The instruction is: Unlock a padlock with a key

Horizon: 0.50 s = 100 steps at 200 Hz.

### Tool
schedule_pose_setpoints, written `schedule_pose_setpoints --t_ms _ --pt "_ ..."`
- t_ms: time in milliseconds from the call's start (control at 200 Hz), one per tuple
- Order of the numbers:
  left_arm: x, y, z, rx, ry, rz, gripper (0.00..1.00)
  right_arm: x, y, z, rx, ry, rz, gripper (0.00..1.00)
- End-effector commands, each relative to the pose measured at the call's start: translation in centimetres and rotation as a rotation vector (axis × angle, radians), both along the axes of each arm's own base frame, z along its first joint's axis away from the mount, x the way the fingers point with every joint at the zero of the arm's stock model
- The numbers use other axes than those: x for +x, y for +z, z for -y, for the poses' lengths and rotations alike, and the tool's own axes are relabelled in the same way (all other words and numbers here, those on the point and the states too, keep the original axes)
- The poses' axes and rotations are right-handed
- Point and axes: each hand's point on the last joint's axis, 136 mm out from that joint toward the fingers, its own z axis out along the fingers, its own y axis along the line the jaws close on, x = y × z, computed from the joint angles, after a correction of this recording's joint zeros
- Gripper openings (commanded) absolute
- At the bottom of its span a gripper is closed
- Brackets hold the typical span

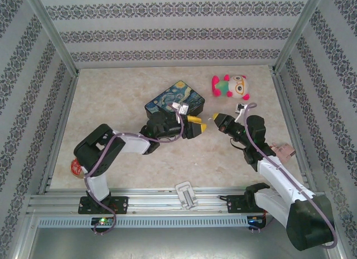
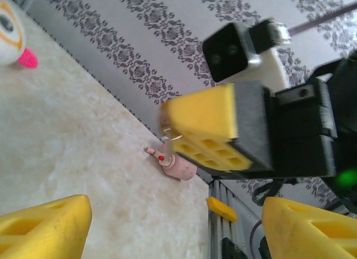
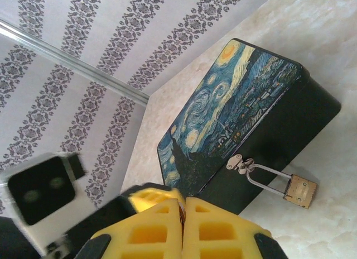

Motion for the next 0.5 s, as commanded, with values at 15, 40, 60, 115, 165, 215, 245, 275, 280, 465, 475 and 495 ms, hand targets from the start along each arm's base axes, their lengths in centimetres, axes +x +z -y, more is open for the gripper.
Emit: schedule_pose_setpoints --t_ms 15,40,60,115,165,215,245,275,280,465,475,495 --pt "-1.1 0.9 0.3 0.126 -0.059 0.197 0.70 0.0 2.6 -1.2 0.040 0.056 0.057 0.00" --pt "-1.1 0.7 0.3 0.148 -0.062 0.215 0.66 0.0 2.8 -1.3 0.042 0.063 0.059 0.00" --pt "-1.1 0.6 0.3 0.166 -0.064 0.231 0.62 -0.1 2.8 -1.5 0.045 0.069 0.057 0.00" --pt "-1.2 0.5 0.5 0.221 -0.076 0.275 0.59 -0.2 2.9 -1.7 0.047 0.080 0.058 0.00" --pt "-1.3 0.2 0.6 0.290 -0.089 0.322 0.58 -0.3 3.1 -1.9 0.048 0.092 0.058 0.00" --pt "-1.4 -0.3 0.8 0.373 -0.098 0.369 0.56 -0.5 3.1 -2.0 0.049 0.100 0.055 0.00" --pt "-1.4 -0.6 0.9 0.412 -0.100 0.391 0.55 -0.5 3.1 -2.1 0.049 0.102 0.054 0.00" --pt "-1.3 -0.6 0.8 0.436 -0.101 0.404 0.52 -0.5 3.2 -2.2 0.050 0.107 0.054 0.00" --pt "-1.3 -0.6 0.8 0.439 -0.102 0.406 0.50 -0.5 3.2 -2.2 0.049 0.107 0.055 0.00" --pt "-0.1 -0.5 0.7 0.509 -0.078 0.464 0.42 -0.8 3.1 -2.7 0.049 0.131 0.049 0.00" --pt "-0.1 -0.4 0.8 0.510 -0.079 0.468 0.42 -0.8 3.1 -2.8 0.049 0.132 0.048 0.00" --pt "-0.1 -0.4 0.8 0.513 -0.078 0.471 0.41 -0.8 3.1 -2.8 0.048 0.134 0.049 0.00"
